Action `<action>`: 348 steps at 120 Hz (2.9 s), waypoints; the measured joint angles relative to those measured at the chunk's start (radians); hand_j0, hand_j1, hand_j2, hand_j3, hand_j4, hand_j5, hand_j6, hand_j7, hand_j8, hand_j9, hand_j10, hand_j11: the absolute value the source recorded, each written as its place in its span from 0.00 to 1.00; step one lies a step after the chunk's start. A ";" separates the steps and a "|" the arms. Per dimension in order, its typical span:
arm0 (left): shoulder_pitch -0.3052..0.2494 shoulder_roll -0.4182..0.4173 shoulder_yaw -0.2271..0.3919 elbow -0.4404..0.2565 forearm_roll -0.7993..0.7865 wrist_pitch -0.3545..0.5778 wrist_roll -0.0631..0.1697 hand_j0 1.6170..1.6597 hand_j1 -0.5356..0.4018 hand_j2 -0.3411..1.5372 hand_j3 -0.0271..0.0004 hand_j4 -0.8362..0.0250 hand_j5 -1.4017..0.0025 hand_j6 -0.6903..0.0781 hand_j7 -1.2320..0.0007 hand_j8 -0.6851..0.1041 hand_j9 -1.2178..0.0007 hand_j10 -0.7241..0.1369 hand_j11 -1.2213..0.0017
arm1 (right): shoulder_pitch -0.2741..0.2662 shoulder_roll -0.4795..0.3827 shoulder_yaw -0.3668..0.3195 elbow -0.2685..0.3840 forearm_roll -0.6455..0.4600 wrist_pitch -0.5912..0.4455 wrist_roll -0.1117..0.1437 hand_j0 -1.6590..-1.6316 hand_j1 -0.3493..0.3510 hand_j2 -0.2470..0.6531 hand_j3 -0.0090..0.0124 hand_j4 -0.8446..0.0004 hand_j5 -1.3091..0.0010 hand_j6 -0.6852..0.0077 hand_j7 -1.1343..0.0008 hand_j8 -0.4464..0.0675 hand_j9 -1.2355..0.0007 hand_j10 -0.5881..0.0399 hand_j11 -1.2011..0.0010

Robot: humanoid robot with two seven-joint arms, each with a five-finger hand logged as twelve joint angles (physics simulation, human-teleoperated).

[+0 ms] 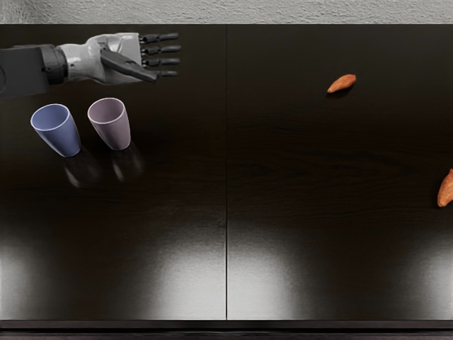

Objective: Pick up cup and place in cup with left hand

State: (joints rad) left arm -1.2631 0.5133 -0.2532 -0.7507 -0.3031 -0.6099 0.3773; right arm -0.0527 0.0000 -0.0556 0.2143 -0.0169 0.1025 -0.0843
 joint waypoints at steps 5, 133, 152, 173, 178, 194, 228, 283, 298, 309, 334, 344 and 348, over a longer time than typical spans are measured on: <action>-0.003 0.001 0.000 -0.001 0.001 0.000 0.022 0.96 0.94 0.18 0.99 0.98 0.99 0.91 1.00 0.88 0.99 0.84 1.00 | 0.000 0.000 0.000 0.001 0.000 0.000 0.000 0.04 0.03 0.27 0.42 0.98 0.98 0.96 0.98 0.84 0.98 0.91 0.98; -0.168 -0.018 0.470 -0.229 0.863 0.658 0.103 0.96 0.78 0.20 0.99 0.82 0.88 0.73 0.87 0.70 0.87 0.69 0.87 | -0.001 0.000 0.006 -0.007 0.003 -0.001 0.000 0.04 0.03 0.27 0.42 0.98 0.98 0.96 0.98 0.84 0.98 0.91 0.98; -0.170 -0.022 0.498 -0.245 0.878 0.709 0.103 0.96 0.66 0.21 0.99 0.71 0.79 0.60 0.76 0.58 0.76 0.58 0.76 | -0.001 0.000 0.006 -0.007 0.003 -0.001 0.000 0.04 0.03 0.27 0.42 0.98 0.98 0.96 0.98 0.84 0.98 0.91 0.98; -0.171 -0.031 0.503 -0.254 0.889 0.722 0.103 0.96 0.56 0.21 0.99 0.62 0.72 0.50 0.68 0.48 0.68 0.49 0.68 | -0.001 0.000 0.006 -0.007 0.003 -0.001 0.000 0.04 0.03 0.27 0.42 0.98 0.98 0.96 0.98 0.84 0.98 0.91 0.98; -0.171 -0.032 0.504 -0.255 0.892 0.724 0.103 0.96 0.54 0.22 0.99 0.60 0.70 0.48 0.66 0.46 0.66 0.47 0.66 | -0.001 0.000 0.006 -0.007 0.003 -0.001 0.000 0.04 0.03 0.27 0.42 0.98 0.98 0.96 0.98 0.84 0.98 0.91 0.98; -0.170 -0.033 0.504 -0.258 0.896 0.725 0.103 0.95 0.49 0.22 0.99 0.55 0.66 0.42 0.61 0.40 0.61 0.42 0.61 | -0.001 0.000 0.006 -0.007 0.003 -0.001 0.000 0.04 0.03 0.27 0.42 0.98 0.98 0.96 0.98 0.84 0.98 0.91 0.98; -0.180 -0.022 0.504 -0.268 0.894 0.724 0.103 0.94 0.44 0.29 0.99 0.47 0.58 0.41 0.53 0.35 0.52 0.33 0.53 | -0.001 0.000 0.006 -0.007 0.003 -0.001 0.000 0.04 0.03 0.27 0.42 0.98 0.98 0.96 0.98 0.84 0.98 0.91 0.98; -0.273 0.121 0.490 -0.437 0.888 0.714 0.109 0.95 0.42 0.32 0.99 0.44 0.56 0.42 0.51 0.35 0.50 0.30 0.50 | -0.001 0.000 0.006 -0.007 0.003 -0.001 0.000 0.04 0.03 0.27 0.42 0.98 0.98 0.96 0.98 0.84 0.98 0.91 0.98; -0.296 0.169 0.490 -0.485 0.886 0.714 0.110 0.96 0.41 0.33 0.99 0.43 0.56 0.43 0.51 0.35 0.50 0.30 0.50 | -0.001 0.000 0.006 -0.007 0.003 -0.001 0.000 0.04 0.03 0.27 0.42 0.98 0.98 0.96 0.98 0.84 0.98 0.91 0.98; -0.313 0.208 0.490 -0.521 0.885 0.714 0.111 0.96 0.42 0.33 0.99 0.42 0.56 0.42 0.50 0.35 0.50 0.30 0.50 | -0.001 0.000 0.006 -0.007 0.003 -0.001 0.000 0.04 0.03 0.27 0.42 0.98 0.98 0.96 0.98 0.84 0.98 0.91 0.98; -0.352 0.288 0.490 -0.594 0.883 0.710 0.114 0.96 0.42 0.34 0.99 0.43 0.56 0.40 0.50 0.33 0.50 0.30 0.50 | -0.001 0.000 0.006 -0.007 0.003 -0.001 0.000 0.04 0.03 0.27 0.42 0.98 0.98 0.96 0.98 0.84 0.98 0.91 0.98; -0.372 0.321 0.488 -0.616 0.882 0.697 0.115 0.96 0.42 0.33 0.99 0.43 0.56 0.41 0.51 0.33 0.50 0.30 0.50 | -0.001 0.000 0.006 -0.007 0.003 -0.001 0.000 0.04 0.03 0.27 0.42 0.98 0.98 0.96 0.98 0.84 0.98 0.91 0.98; -0.376 0.337 0.486 -0.622 0.881 0.689 0.115 0.96 0.42 0.34 0.99 0.43 0.56 0.40 0.51 0.33 0.50 0.30 0.50 | -0.001 0.000 0.006 -0.007 0.003 -0.001 0.000 0.04 0.03 0.27 0.42 0.98 0.98 0.96 0.98 0.84 0.98 0.91 0.98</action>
State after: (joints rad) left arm -1.6393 0.8498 0.2326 -1.3722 0.5776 0.0789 0.4919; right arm -0.0537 0.0000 -0.0492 0.2071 -0.0138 0.1012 -0.0843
